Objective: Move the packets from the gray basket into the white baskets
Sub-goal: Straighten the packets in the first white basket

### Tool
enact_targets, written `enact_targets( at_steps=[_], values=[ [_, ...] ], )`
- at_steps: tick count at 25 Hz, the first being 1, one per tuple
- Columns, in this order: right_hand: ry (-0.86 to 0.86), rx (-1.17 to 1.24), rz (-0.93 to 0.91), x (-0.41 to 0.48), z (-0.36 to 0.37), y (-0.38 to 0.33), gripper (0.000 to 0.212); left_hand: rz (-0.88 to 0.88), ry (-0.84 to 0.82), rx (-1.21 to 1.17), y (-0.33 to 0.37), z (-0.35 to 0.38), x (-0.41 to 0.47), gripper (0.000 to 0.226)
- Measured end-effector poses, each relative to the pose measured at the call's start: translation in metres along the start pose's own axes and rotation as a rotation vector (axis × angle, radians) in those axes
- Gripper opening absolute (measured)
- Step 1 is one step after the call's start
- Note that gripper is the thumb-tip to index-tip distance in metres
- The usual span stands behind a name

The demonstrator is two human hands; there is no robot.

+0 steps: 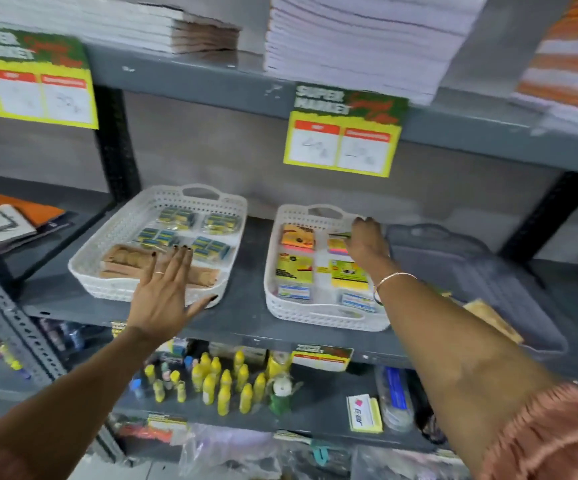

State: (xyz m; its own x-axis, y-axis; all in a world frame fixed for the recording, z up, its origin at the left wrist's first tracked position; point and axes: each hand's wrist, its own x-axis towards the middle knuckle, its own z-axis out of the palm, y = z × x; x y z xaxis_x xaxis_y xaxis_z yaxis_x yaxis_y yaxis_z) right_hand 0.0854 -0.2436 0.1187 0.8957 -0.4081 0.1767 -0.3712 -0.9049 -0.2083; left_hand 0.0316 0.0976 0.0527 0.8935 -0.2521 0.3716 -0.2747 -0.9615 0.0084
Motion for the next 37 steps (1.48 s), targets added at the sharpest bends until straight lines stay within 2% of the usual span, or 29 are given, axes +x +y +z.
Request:
enact_targets(
  at_steps=[3, 6, 9, 10, 12, 13, 15, 18, 21, 24, 27, 29, 31, 34, 37],
  values=[
    [-0.108, -0.006, 0.224, 0.005, 0.003, 0.089, 0.043, 0.138, 0.058, -0.094, 0.071, -0.004, 0.015, 0.097],
    [-0.248, -0.161, 0.338, 0.033, 0.042, 0.198, 0.066, 0.323, 0.044, -0.105, 0.139, 0.004, 0.017, 0.094],
    [-0.451, -0.206, 0.587, -0.013, 0.004, 0.202, 0.085, 0.352, -0.097, -0.056, 0.155, 0.021, 0.007, 0.095],
    [-0.479, -0.231, 0.634, -0.027, -0.012, 0.198, 0.083, 0.344, -0.126, -0.038, 0.155, 0.025, 0.005, 0.095],
    [-0.494, -0.266, 0.608, -0.035, -0.020, 0.201, 0.064, 0.335, -0.158, -0.018, 0.155, 0.027, 0.003, 0.094],
    [-0.494, -0.358, 0.561, -0.029, -0.014, 0.207, 0.058, 0.329, -0.167, -0.018, 0.155, 0.028, 0.002, 0.093],
    [-0.390, -0.326, 0.635, -0.029, -0.008, 0.214, 0.059, 0.316, -0.172, -0.024, 0.156, 0.027, 0.002, 0.091],
    [-0.322, -0.307, 0.623, -0.035, -0.018, 0.201, 0.060, 0.319, -0.170, -0.031, 0.157, 0.027, 0.001, 0.093],
    [-0.201, -0.284, 0.531, -0.026, -0.030, 0.176, 0.066, 0.312, -0.158, -0.018, 0.156, 0.028, 0.000, 0.096],
    [-0.170, -0.228, 0.405, -0.012, -0.045, 0.128, 0.072, 0.322, -0.136, -0.020, 0.157, 0.022, 0.000, 0.103],
    [-0.099, -0.181, 0.264, -0.001, -0.054, 0.065, 0.063, 0.398, -0.123, -0.032, 0.156, 0.016, 0.004, 0.111],
    [-0.054, -0.139, 0.064, 0.007, -0.052, 0.021, 0.055, 0.419, -0.149, -0.040, 0.144, 0.009, 0.007, 0.106],
    [-0.077, -0.073, -0.086, 0.007, -0.043, -0.026, 0.054, 0.332, -0.113, -0.030, 0.111, 0.000, 0.011, 0.102],
    [-0.106, 0.046, -0.306, -0.009, -0.026, -0.105, 0.059, 0.103, -0.019, -0.028, 0.037, -0.015, 0.009, 0.107],
    [-0.169, 0.135, -0.487, -0.041, -0.007, -0.173, 0.056, -0.053, -0.103, 0.013, -0.037, -0.026, -0.004, 0.104]
  ],
)
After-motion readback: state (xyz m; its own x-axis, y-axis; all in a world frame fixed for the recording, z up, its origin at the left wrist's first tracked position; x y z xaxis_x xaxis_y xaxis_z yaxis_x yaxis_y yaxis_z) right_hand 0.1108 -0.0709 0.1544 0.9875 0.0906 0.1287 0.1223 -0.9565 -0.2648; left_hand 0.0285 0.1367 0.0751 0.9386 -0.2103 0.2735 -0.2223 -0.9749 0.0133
